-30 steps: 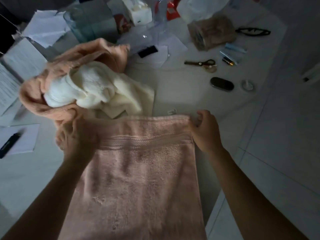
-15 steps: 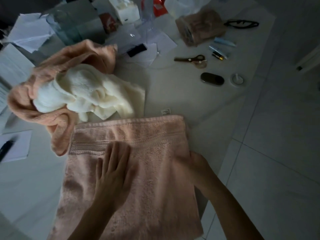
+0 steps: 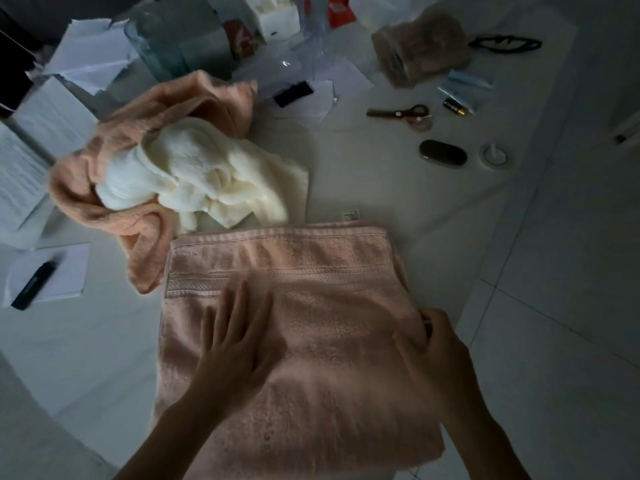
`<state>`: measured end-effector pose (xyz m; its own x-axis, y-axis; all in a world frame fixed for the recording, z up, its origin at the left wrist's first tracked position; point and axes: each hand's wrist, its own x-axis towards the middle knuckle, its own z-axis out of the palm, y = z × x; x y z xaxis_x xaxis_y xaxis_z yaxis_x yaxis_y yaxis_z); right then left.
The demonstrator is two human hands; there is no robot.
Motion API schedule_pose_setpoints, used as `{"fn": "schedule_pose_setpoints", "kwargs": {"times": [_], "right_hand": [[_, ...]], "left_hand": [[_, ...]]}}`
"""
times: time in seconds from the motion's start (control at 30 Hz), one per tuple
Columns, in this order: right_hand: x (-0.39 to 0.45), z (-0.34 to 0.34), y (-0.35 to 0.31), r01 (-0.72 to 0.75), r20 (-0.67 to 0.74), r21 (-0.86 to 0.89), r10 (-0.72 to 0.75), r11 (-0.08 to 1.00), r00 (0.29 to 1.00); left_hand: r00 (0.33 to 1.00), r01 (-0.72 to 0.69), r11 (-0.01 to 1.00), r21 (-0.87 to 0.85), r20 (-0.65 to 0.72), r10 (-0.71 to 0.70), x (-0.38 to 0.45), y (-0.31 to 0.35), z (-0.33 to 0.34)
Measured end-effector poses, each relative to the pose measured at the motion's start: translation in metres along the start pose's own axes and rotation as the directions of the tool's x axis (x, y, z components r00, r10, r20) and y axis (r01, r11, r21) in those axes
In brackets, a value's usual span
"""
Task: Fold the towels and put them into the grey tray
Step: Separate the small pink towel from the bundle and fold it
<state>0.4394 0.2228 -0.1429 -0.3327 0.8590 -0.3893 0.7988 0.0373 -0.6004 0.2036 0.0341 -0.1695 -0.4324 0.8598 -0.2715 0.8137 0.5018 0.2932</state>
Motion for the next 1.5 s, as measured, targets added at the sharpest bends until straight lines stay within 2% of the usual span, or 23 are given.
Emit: {"fn": "schedule_pose_setpoints", "kwargs": {"times": [0.1,0.17,0.23,0.3,0.33,0.37,0.43,0.5,0.57,0.6,0.67,0.77,0.93,1.0,1.17,1.27,1.3,1.33,1.4,1.43,1.5], "right_hand": [[0.004,0.000,-0.009,0.018,-0.024,0.050,-0.017,0.999,1.000],[0.023,0.000,-0.024,0.073,-0.049,0.133,-0.067,0.988,0.997],[0.054,0.001,-0.044,0.136,-0.096,0.148,-0.123,0.980,0.988],[0.092,0.004,-0.063,0.169,-0.109,0.143,-0.154,0.975,0.982],[0.108,0.005,-0.073,0.174,-0.098,0.158,-0.160,0.972,0.982],[0.122,0.007,-0.082,0.180,-0.077,0.172,-0.169,0.969,0.983],[0.142,0.011,-0.091,0.216,-0.015,0.131,-0.216,0.968,0.976],[0.148,0.010,-0.093,0.250,0.042,0.066,-0.253,0.966,0.967],[0.147,0.008,-0.093,0.305,0.050,0.014,-0.306,0.952,0.951],[0.143,0.006,-0.094,0.349,0.041,-0.014,-0.348,0.937,0.937],[0.132,-0.003,-0.098,0.438,0.019,-0.065,-0.437,0.897,0.899],[0.111,-0.030,-0.107,0.580,0.016,-0.133,-0.583,0.804,0.812],[0.068,-0.090,-0.126,0.682,-0.009,-0.095,-0.685,0.725,0.728],[0.047,-0.106,-0.132,0.727,0.045,-0.093,-0.726,0.681,0.686],[0.007,-0.135,-0.137,0.788,0.368,-0.160,-0.705,0.594,0.606],[-0.005,-0.151,-0.147,0.775,0.458,-0.175,-0.647,0.607,0.610],[-0.008,-0.156,-0.152,0.803,0.466,-0.200,-0.666,0.562,0.582],[-0.011,-0.162,-0.158,0.847,0.447,-0.240,-0.721,0.474,0.530],[-0.014,-0.175,-0.173,0.895,0.318,-0.327,-0.856,0.304,0.407],[-0.014,-0.183,-0.182,0.888,0.223,-0.381,-0.906,0.260,0.360],[-0.014,-0.197,-0.199,0.855,0.052,-0.452,-0.949,0.254,0.310]], "left_hand": [[0.996,-0.092,0.996,0.020,0.019,0.092,-0.021,0.001,0.005],[0.992,-0.124,0.992,-0.018,-0.036,0.123,-0.021,-0.008,-0.002],[0.984,-0.002,0.995,-0.102,-0.176,-0.016,-0.002,-0.028,-0.019],[0.917,0.124,0.982,-0.140,-0.363,-0.167,0.030,-0.052,-0.043],[0.881,0.135,0.983,-0.125,-0.439,-0.177,0.046,-0.063,-0.053],[0.872,0.136,0.982,-0.131,-0.454,-0.182,0.060,-0.073,-0.062],[0.928,0.146,0.979,-0.140,-0.324,-0.184,0.082,-0.089,-0.077],[0.981,0.145,0.988,-0.050,-0.127,-0.150,0.097,-0.099,-0.088],[0.984,0.173,0.985,-0.020,0.040,-0.173,0.103,-0.101,-0.098],[0.983,0.181,0.982,-0.047,0.020,-0.180,0.103,-0.100,-0.102],[0.979,0.155,0.976,-0.150,-0.106,-0.172,0.095,-0.098,-0.111],[0.969,0.095,0.943,-0.320,-0.186,-0.161,0.067,-0.089,-0.128],[0.951,0.045,0.949,-0.312,-0.277,-0.136,0.009,-0.075,-0.169],[0.956,0.024,0.958,-0.287,-0.274,-0.107,-0.010,-0.073,-0.187],[0.949,-0.002,0.979,-0.202,-0.311,-0.062,-0.049,-0.065,-0.231],[0.917,-0.058,0.980,-0.188,-0.398,-0.023,-0.063,-0.061,-0.252],[0.904,-0.093,0.981,-0.171,-0.428,0.011,-0.066,-0.060,-0.260],[0.884,-0.126,0.979,-0.164,-0.467,0.035,-0.070,-0.059,-0.267],[0.836,-0.166,0.972,-0.169,-0.547,0.048,-0.076,-0.060,-0.283],[0.816,-0.167,0.968,-0.189,-0.578,0.028,-0.077,-0.061,-0.290],[0.781,-0.166,0.957,-0.238,-0.624,-0.020,-0.077,-0.063,-0.301]]}}
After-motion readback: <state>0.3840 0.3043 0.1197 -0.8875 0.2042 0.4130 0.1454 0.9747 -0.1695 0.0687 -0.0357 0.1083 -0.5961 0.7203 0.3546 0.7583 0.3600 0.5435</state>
